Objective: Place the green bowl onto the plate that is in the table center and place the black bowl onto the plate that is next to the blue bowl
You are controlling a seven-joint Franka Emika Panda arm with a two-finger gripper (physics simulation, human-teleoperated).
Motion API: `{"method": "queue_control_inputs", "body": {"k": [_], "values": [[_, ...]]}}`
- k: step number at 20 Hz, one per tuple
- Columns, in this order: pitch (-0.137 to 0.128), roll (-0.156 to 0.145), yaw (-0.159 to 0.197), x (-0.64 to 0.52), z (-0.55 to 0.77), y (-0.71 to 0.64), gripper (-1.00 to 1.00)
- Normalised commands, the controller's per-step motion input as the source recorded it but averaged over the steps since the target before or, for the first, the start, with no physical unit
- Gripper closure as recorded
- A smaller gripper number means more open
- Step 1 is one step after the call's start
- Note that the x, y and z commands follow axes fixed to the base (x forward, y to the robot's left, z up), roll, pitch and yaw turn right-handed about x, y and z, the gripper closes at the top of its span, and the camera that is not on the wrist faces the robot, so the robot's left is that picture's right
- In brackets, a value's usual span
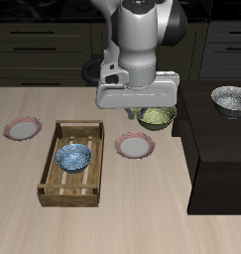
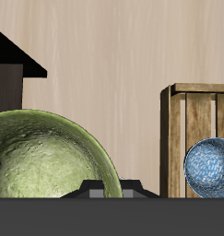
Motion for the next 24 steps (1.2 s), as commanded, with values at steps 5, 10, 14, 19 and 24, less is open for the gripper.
{"method": "queue_control_inputs", "body": {"k": [5,10,14,19,24], "values": [[0.013,0.036,0.002,-0.27,-0.13,0.09,1.0],[-0.005,0.013,0.015,-0.42,-0.12,0.05,1.0],[-0.014,-0.007,0.013,-0.33,-0.09,-0.01,1.0],[-0.022,-0.005,0.013,-0.32,-0.04,-0.02,1.0],[-0.023,-0.019,-0.025,-0.21,0.03,-0.11,1.0]]}}
